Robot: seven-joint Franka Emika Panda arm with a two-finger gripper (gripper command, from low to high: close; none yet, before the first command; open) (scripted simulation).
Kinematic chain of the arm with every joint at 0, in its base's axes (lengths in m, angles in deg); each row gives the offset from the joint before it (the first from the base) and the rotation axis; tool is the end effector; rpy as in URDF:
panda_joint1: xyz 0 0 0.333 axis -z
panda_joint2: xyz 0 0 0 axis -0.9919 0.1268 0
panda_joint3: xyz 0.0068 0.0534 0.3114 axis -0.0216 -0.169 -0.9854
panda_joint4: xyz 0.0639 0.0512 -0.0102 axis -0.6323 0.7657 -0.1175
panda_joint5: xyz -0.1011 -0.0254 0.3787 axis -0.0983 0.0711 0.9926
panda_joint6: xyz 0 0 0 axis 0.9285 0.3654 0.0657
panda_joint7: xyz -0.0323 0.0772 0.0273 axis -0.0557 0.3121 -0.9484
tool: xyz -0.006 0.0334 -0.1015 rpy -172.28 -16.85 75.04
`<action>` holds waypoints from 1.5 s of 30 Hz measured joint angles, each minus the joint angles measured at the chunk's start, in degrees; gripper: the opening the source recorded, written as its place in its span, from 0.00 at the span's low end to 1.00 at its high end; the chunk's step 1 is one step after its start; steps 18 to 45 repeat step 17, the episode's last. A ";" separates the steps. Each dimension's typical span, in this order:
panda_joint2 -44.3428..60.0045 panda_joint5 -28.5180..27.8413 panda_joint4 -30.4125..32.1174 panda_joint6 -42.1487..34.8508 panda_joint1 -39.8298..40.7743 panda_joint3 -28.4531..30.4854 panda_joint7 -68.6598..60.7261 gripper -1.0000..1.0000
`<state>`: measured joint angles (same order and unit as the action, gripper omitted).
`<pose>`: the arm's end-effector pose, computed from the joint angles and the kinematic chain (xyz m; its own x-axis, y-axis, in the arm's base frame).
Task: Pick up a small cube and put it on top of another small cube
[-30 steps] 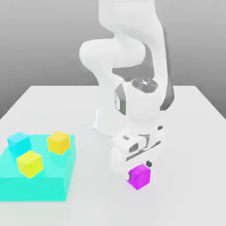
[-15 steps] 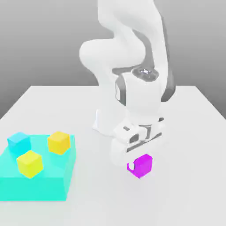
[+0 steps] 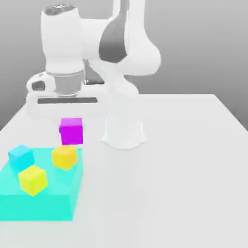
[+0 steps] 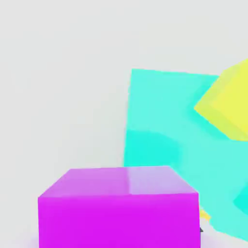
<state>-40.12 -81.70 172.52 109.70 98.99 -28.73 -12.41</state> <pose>0.2925 -0.1666 0.3323 0.6987 -0.7154 -0.0015 -0.7154 -0.6987 -0.0025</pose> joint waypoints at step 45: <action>-0.23 -0.23 0.06 -0.16 1.08 -0.02 -0.01 1.00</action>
